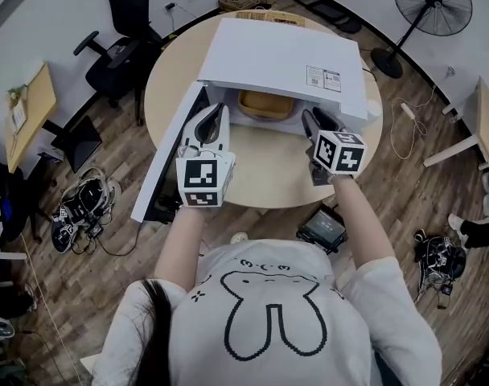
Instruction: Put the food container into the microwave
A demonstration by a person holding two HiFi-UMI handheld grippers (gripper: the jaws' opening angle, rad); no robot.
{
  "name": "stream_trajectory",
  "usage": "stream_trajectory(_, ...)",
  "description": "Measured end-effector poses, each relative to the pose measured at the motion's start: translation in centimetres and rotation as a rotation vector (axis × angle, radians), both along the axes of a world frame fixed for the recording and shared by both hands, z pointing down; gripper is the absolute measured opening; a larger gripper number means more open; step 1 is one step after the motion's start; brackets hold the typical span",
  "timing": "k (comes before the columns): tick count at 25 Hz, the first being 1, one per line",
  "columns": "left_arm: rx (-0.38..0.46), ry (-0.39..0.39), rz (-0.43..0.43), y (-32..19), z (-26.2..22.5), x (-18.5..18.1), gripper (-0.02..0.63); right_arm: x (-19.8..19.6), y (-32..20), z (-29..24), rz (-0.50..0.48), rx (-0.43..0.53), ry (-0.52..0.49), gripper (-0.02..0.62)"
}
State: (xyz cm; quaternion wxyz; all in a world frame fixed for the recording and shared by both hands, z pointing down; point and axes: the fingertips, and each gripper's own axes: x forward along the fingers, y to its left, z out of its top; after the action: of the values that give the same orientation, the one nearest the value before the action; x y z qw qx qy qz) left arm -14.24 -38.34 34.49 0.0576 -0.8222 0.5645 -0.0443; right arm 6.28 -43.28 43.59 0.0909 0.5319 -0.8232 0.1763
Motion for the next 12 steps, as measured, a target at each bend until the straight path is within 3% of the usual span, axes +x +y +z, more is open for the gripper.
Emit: stream_trajectory(12,0.026,0.013,-0.003,0.3,-1.1,-0.5,0.008,0.3,2.8,-4.3,-0.047,0.175,0.137,0.112)
